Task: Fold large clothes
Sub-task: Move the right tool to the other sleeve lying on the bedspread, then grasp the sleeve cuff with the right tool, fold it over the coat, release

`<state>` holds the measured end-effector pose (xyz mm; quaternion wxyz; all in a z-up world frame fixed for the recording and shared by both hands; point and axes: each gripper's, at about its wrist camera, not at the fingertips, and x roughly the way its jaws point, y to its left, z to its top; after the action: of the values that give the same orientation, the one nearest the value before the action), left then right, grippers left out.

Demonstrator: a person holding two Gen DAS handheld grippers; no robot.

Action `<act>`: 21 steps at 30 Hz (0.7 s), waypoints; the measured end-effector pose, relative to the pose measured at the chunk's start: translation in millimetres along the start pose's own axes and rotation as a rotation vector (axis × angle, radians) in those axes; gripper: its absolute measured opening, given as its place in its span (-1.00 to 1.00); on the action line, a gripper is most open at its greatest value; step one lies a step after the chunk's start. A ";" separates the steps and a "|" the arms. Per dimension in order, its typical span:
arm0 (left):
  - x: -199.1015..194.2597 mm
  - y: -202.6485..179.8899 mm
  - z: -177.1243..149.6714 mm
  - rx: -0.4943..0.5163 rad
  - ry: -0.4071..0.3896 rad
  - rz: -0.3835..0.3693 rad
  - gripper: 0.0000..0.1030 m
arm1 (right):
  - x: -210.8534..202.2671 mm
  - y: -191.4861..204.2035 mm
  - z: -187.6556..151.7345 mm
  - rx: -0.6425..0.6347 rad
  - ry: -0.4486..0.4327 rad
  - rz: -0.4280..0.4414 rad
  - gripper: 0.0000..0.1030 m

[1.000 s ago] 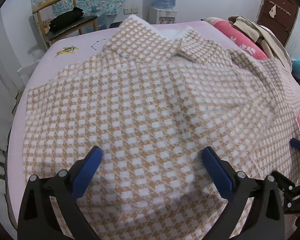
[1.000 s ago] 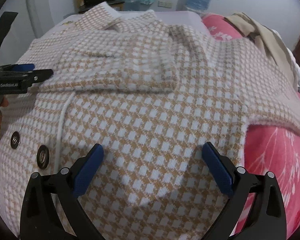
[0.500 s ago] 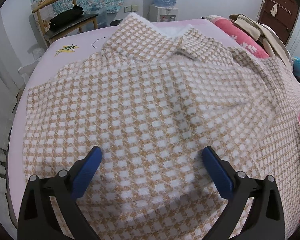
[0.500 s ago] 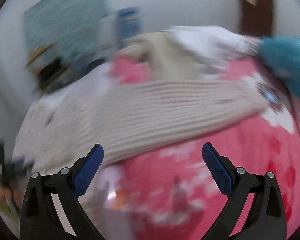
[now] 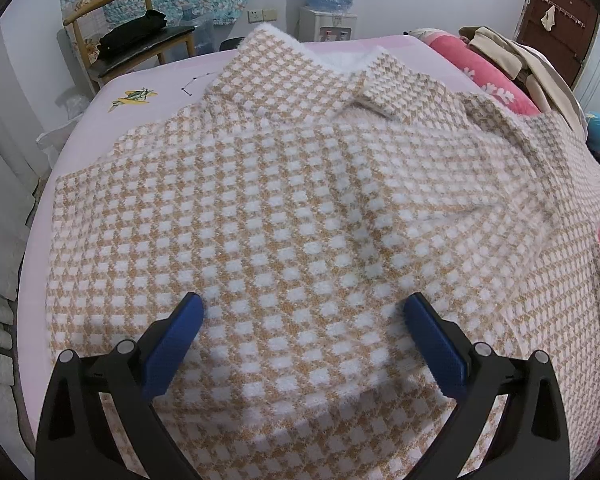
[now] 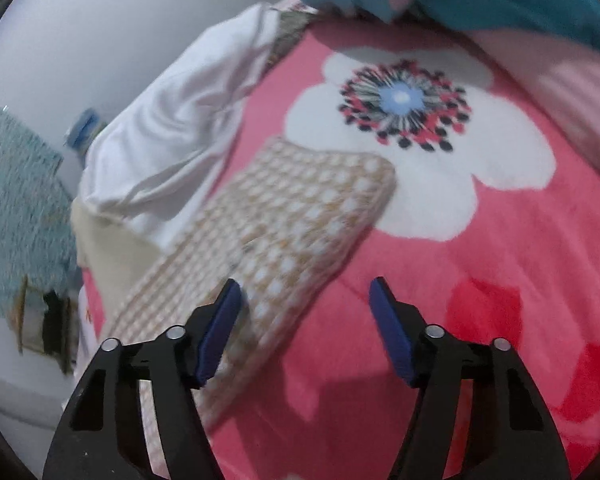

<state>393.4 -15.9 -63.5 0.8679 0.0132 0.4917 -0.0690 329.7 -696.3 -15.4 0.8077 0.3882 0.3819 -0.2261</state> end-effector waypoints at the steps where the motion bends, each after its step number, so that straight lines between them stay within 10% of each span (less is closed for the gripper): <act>1: 0.1 -0.1 0.0 0.000 -0.001 0.000 0.92 | 3.7 0.7 1.8 -0.002 -0.007 -0.004 0.18; 12: -0.1 -0.2 -0.2 0.000 -0.001 0.002 0.92 | 14.7 11.1 15.2 -0.051 -0.060 -0.006 -0.60; 21: -0.2 -0.4 -0.5 0.011 -0.008 0.000 0.92 | -48.6 39.7 3.7 -0.130 -0.198 0.065 -0.72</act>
<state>392.8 -16.3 -63.6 0.8698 0.0177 0.4878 -0.0720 328.2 -672.2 42.6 0.8719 0.3228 0.3013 -0.2117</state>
